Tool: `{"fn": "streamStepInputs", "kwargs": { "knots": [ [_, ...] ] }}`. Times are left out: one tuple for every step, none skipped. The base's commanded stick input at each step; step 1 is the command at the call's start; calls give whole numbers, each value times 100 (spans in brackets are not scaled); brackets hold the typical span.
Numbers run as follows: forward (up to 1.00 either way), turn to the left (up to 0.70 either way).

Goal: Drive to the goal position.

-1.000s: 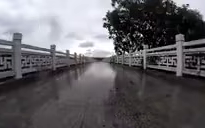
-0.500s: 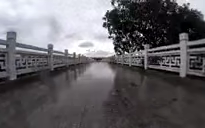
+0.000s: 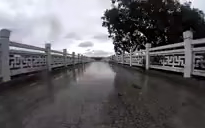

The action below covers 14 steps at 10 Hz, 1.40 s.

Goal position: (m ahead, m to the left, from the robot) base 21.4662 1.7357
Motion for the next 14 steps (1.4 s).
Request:
{"fn": "streamStepInputs", "kwargs": {
  "knots": [
    [39, 0],
    [40, 0],
    [40, 0],
    [40, 0],
    [40, 0],
    [40, 0],
    [40, 0],
    [40, 0],
    [40, 0],
    [40, 0],
    [39, 0],
    [40, 0],
    [40, 0],
    [40, 0]
  ]
}}
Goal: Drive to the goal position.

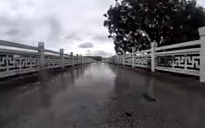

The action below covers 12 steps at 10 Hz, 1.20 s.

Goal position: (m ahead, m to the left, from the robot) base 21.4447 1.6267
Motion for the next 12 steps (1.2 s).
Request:
{"fn": "streamStepInputs", "kwargs": {
  "knots": [
    [40, 0],
    [40, 0],
    [40, 0],
    [40, 0],
    [40, 0],
    [40, 0],
    [40, 0],
    [39, 0],
    [39, 0],
    [40, 0],
    [40, 0],
    [40, 0]
  ]
}}
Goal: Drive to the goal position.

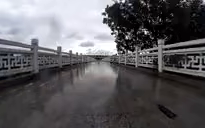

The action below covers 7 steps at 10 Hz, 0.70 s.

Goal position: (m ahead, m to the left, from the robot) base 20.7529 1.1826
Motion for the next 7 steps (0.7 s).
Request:
{"fn": "streamStepInputs", "kwargs": {
  "knots": [
    [40, 0],
    [40, 0],
    [40, -3],
    [40, -15],
    [40, -12],
    [40, -2],
    [40, 0]
  ]
}}
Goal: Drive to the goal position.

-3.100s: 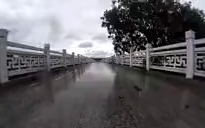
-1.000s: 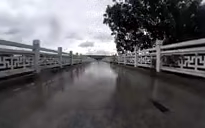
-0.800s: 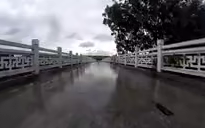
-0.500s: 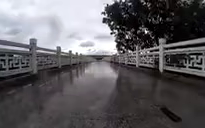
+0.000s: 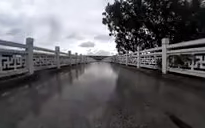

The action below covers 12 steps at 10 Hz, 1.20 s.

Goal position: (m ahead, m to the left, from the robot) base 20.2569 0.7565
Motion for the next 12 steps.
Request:
{"fn": "streamStepInputs", "kwargs": {
  "knots": [
    [39, 0],
    [40, 0],
    [40, 0],
    [40, 0],
    [40, 0],
    [40, 0],
    [40, 0],
    [40, 0],
    [40, 0],
    [40, 0],
    [40, 0],
    [40, 0]
  ]
}}
